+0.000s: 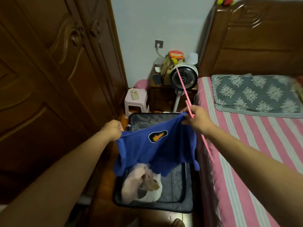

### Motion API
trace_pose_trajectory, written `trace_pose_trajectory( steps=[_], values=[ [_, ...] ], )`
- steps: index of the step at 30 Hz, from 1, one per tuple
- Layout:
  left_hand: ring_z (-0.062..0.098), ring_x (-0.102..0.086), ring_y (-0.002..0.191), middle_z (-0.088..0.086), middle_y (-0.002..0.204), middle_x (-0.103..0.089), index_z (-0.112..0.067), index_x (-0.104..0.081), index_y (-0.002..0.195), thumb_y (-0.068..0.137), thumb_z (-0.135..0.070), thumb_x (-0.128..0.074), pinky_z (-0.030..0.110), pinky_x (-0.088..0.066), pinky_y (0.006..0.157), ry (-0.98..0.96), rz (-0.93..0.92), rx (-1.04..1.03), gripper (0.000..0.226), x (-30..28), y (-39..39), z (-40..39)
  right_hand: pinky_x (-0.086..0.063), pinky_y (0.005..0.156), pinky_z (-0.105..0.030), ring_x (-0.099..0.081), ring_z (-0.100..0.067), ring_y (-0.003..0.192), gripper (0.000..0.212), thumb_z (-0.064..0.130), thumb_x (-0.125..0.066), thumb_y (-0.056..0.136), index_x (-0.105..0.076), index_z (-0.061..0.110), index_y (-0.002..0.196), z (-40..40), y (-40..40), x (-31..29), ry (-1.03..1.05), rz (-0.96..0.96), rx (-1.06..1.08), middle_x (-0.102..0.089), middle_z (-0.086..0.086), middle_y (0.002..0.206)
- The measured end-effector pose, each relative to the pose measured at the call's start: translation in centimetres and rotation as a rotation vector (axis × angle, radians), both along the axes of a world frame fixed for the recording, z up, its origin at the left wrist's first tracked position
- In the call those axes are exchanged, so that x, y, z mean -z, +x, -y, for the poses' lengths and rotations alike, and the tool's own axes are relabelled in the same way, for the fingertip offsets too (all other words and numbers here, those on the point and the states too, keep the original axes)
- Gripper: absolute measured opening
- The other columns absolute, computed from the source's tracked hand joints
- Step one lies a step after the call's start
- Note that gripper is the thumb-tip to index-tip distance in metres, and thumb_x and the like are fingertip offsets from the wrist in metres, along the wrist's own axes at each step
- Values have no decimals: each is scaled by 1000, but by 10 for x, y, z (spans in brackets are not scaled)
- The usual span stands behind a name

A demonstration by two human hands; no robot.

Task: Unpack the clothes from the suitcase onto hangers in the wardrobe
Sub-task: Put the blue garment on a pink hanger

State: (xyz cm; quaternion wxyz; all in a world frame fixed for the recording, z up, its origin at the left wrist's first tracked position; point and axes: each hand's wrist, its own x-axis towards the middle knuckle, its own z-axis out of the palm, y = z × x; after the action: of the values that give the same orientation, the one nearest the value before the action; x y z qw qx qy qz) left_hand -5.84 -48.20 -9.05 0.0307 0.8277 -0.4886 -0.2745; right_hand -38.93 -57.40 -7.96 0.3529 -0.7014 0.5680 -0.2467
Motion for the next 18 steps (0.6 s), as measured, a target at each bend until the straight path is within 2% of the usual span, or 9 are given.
trace_pose_trajectory(
  steps=[4, 6, 8, 9, 11, 13, 14, 15, 18],
  values=[
    [21, -59, 81, 6, 93, -63, -24, -65, 96, 93, 0, -47, 27, -51, 55, 325, -126, 212, 30, -20, 14, 3, -53, 85, -40, -64, -29, 91, 28, -9, -79, 70, -73, 11, 89, -4, 6, -19, -89, -212, -48, -63, -3, 92],
    [20, -61, 94, 5, 109, -62, -29, -63, 116, 95, -4, -52, 31, -57, 69, 567, -180, 441, 34, -36, 8, -4, -50, 80, -30, -62, -21, 86, 27, -11, -70, 75, -71, 14, 84, -9, 9, -31, -120, -192, -61, -63, 2, 88],
    [20, -60, 112, 5, 130, -58, -28, -47, 143, 96, -12, -61, 31, -54, 89, 680, -240, 645, 52, -39, -7, -13, -43, 74, -25, -58, -10, 77, 39, -16, -57, 78, -66, 21, 75, -16, 14, -48, -123, -54, -128, -62, 4, 81],
    [22, -57, 122, 6, 141, -53, -27, -33, 154, 95, -18, -65, 29, -50, 95, 601, -273, 704, 67, -37, -20, -15, -42, 75, -27, -58, -9, 75, 42, -18, -54, 78, -65, 21, 73, -19, 19, -60, -90, 55, -174, -64, 0, 81],
    [25, -46, 139, 8, 155, -38, -33, -15, 160, 93, -31, -72, 34, -43, 110, 187, -420, 632, 88, -39, -49, -12, -44, 77, -33, -59, -18, 82, 35, -20, -52, 82, -64, 11, 74, -26, 27, -84, 10, 273, -287, -66, -14, 87],
    [20, -48, 137, 2, 151, -45, -39, -29, 152, 92, -27, -74, 41, -43, 113, -247, -722, 455, 76, -55, -76, 0, -49, 78, -32, -60, -23, 86, 26, -21, -53, 87, -61, 1, 77, -33, 34, -109, 92, 406, -383, -64, -18, 93],
    [16, -55, 131, -3, 142, -54, -40, -40, 145, 92, -21, -73, 38, -47, 109, -376, -830, 414, 65, -68, -89, 7, -51, 79, -32, -60, -24, 87, 23, -21, -52, 87, -60, 0, 79, -36, 36, -121, 108, 442, -415, -63, -19, 96],
    [13, -61, 123, -6, 132, -62, -39, -49, 137, 92, -18, -72, 35, -51, 104, -460, -849, 409, 55, -80, -100, 12, -51, 79, -34, -60, -26, 89, 22, -21, -53, 88, -60, -1, 82, -38, 37, -131, 110, 457, -435, -63, -20, 97],
    [3, -66, 89, -7, 100, -70, -23, -66, 120, 94, -22, -69, 24, -53, 80, -642, -618, 482, 26, -110, -124, 15, -56, 78, -34, -65, -28, 91, 14, -15, -54, 90, -61, -3, 91, -41, 30, -151, 113, 536, -395, -65, -20, 100]
  ],
)
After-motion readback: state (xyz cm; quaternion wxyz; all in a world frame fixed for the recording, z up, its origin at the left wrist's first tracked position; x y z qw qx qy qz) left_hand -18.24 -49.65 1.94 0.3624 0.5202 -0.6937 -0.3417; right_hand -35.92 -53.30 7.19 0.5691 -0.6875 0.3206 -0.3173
